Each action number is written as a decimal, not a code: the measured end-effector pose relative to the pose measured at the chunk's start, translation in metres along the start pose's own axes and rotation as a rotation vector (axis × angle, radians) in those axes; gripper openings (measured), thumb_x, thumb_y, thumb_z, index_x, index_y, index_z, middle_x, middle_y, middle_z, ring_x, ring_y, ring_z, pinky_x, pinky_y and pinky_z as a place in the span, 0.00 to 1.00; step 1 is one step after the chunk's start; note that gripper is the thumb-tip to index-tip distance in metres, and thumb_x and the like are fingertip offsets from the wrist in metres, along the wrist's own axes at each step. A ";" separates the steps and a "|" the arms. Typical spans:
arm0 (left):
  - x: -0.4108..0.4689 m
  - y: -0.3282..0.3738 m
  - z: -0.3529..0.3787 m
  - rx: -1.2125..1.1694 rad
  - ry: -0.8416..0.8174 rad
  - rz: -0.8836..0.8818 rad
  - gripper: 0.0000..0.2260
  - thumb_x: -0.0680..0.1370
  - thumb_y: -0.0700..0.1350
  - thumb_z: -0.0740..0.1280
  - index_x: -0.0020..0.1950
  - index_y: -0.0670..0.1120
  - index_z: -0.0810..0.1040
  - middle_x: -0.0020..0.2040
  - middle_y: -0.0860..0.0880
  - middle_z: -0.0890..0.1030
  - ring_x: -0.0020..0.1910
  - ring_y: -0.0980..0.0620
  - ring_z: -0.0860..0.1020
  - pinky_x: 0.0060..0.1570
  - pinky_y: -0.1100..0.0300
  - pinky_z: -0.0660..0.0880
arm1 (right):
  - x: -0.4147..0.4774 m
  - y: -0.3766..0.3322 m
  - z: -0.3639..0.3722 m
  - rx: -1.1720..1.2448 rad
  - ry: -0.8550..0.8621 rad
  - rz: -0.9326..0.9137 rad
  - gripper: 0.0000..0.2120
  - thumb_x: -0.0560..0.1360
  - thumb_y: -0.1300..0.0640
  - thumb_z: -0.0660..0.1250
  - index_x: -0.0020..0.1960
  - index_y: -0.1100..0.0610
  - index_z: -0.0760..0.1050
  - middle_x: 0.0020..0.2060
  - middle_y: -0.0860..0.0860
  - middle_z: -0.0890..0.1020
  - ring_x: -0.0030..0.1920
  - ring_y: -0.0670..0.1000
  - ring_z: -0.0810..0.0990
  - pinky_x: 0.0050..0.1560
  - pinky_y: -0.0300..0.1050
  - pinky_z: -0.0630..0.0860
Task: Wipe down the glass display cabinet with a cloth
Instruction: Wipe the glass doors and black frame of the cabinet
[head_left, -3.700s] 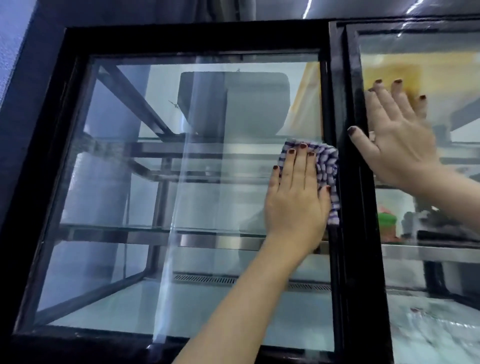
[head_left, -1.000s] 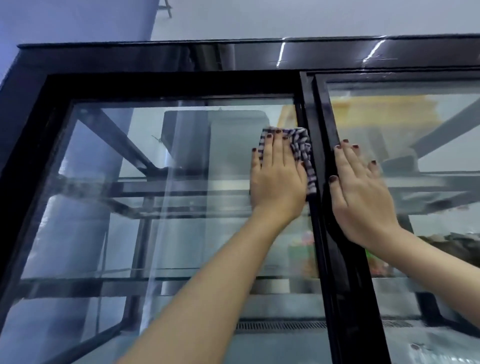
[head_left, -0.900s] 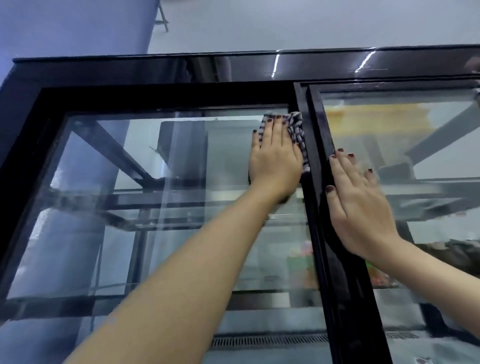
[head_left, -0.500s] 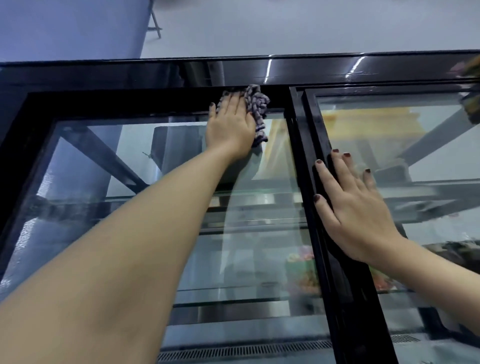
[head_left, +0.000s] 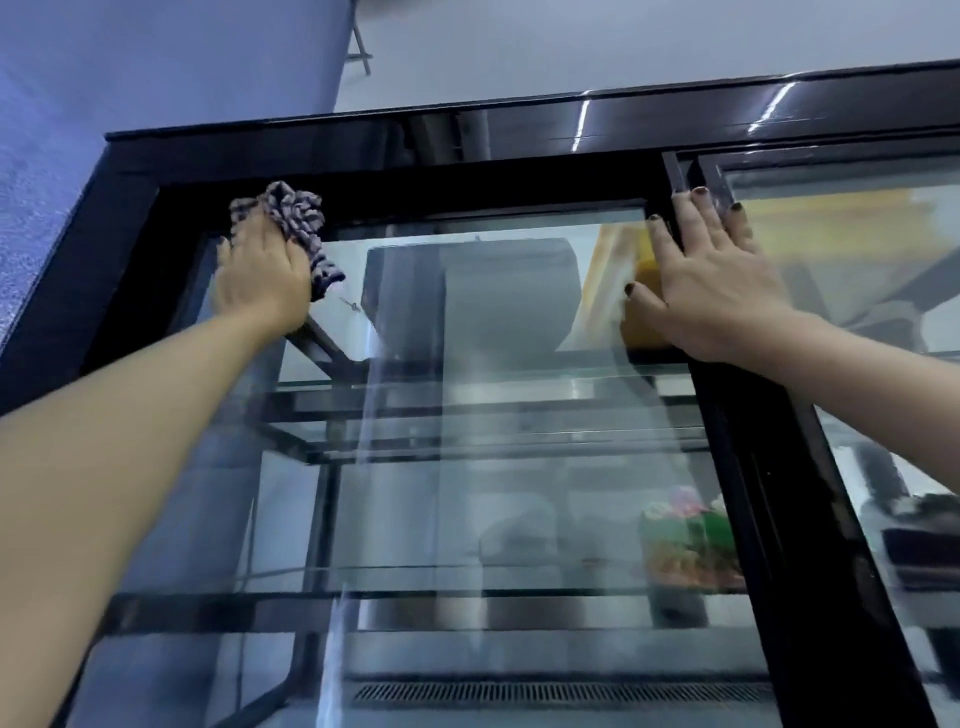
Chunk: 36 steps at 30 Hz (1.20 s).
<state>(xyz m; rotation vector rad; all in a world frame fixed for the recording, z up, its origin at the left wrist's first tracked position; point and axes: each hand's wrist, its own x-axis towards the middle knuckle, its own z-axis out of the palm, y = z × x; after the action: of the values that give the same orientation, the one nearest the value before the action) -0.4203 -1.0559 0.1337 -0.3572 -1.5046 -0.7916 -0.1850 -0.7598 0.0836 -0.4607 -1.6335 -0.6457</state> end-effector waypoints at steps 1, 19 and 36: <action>-0.001 -0.019 -0.004 0.002 0.015 -0.052 0.22 0.81 0.44 0.50 0.73 0.37 0.58 0.73 0.36 0.61 0.70 0.35 0.60 0.69 0.46 0.56 | -0.001 -0.001 0.001 -0.009 0.002 0.000 0.33 0.79 0.43 0.49 0.77 0.60 0.46 0.76 0.60 0.44 0.76 0.56 0.41 0.74 0.53 0.37; -0.297 -0.132 -0.047 0.139 -0.206 0.156 0.24 0.74 0.42 0.51 0.63 0.25 0.67 0.61 0.25 0.69 0.61 0.26 0.70 0.63 0.36 0.65 | -0.059 -0.004 0.007 0.010 -0.015 -0.260 0.41 0.70 0.39 0.38 0.74 0.63 0.59 0.73 0.59 0.63 0.75 0.56 0.57 0.74 0.54 0.48; -0.041 -0.026 -0.004 -0.053 0.006 0.031 0.24 0.82 0.47 0.50 0.77 0.39 0.52 0.77 0.42 0.54 0.76 0.46 0.53 0.73 0.51 0.49 | -0.064 -0.004 0.011 -0.006 0.061 -0.327 0.33 0.74 0.44 0.47 0.69 0.64 0.69 0.67 0.59 0.73 0.67 0.60 0.70 0.68 0.53 0.51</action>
<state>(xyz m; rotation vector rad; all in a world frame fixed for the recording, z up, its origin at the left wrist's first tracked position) -0.4291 -1.0672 0.0872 -0.4164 -1.4715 -0.8085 -0.1858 -0.7522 0.0189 -0.1754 -1.6630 -0.8990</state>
